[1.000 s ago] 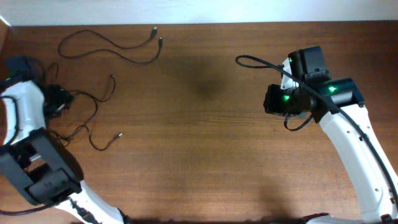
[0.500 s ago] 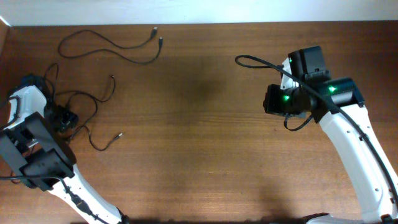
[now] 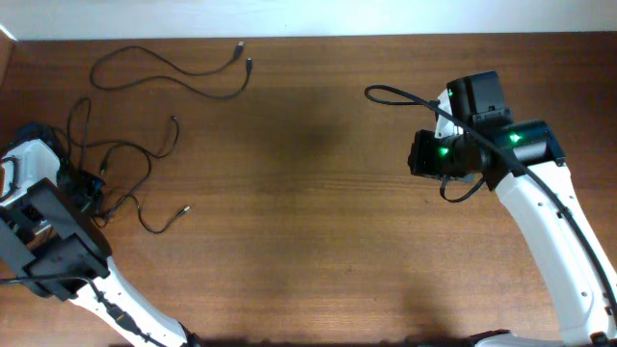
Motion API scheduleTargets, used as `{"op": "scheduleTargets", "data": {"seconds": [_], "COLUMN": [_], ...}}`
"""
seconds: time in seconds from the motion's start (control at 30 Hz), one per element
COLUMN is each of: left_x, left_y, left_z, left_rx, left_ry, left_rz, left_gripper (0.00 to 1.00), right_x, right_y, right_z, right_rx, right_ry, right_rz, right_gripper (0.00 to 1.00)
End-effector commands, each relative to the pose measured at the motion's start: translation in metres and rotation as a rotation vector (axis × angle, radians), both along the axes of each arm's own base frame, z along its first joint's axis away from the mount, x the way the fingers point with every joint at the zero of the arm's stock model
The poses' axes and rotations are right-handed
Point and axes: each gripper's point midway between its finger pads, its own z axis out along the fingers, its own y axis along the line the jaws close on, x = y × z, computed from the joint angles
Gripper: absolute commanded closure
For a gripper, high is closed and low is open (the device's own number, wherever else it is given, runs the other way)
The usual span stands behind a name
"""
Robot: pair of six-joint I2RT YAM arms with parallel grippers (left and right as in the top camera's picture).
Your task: Untangle cables
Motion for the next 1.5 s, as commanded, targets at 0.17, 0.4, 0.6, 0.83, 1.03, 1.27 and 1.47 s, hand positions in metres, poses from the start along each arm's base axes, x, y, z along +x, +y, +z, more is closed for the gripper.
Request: {"op": "scheduleTargets", "data": {"seconds": [0.17, 0.4, 0.6, 0.83, 1.03, 1.27, 1.47], "left_x": [-0.002, -0.008, -0.059, -0.087, -0.091, -0.046, -0.002], "left_y": [0.0, -0.009, -0.018, -0.039, -0.06, -0.055, -0.04], "left_z": [-0.003, 0.052, 0.074, 0.027, 0.005, 0.028, 0.059], "left_rx": [-0.007, -0.005, 0.071, 0.021, -0.069, -0.133, -0.076], "left_ry": [0.007, -0.036, 0.132, 0.212, 0.195, -0.002, -0.216], "left_rz": [0.006, 0.024, 0.224, 0.218, 0.209, 0.044, 0.033], "left_gripper": [1.0, 1.0, 1.0, 0.65, 0.11, 0.0, 0.02], "right_x": [-0.002, -0.001, 0.0, 0.005, 0.007, 0.007, 0.007], "right_y": [0.004, 0.004, 0.004, 0.005, 0.006, 0.006, 0.006], "right_z": [-0.002, -0.001, -0.001, 0.001, 0.003, 0.003, 0.003], "right_rx": [0.004, 0.004, 0.006, 0.01, 0.013, 0.013, 0.014], "right_ry": [0.003, 0.001, -0.006, -0.025, -0.038, -0.037, -0.037], "right_rz": [0.018, 0.018, 0.018, 0.018, 0.018, 0.018, 0.018], "right_gripper": [0.86, 0.86, 0.86, 0.86, 0.86, 0.86, 0.86]}}
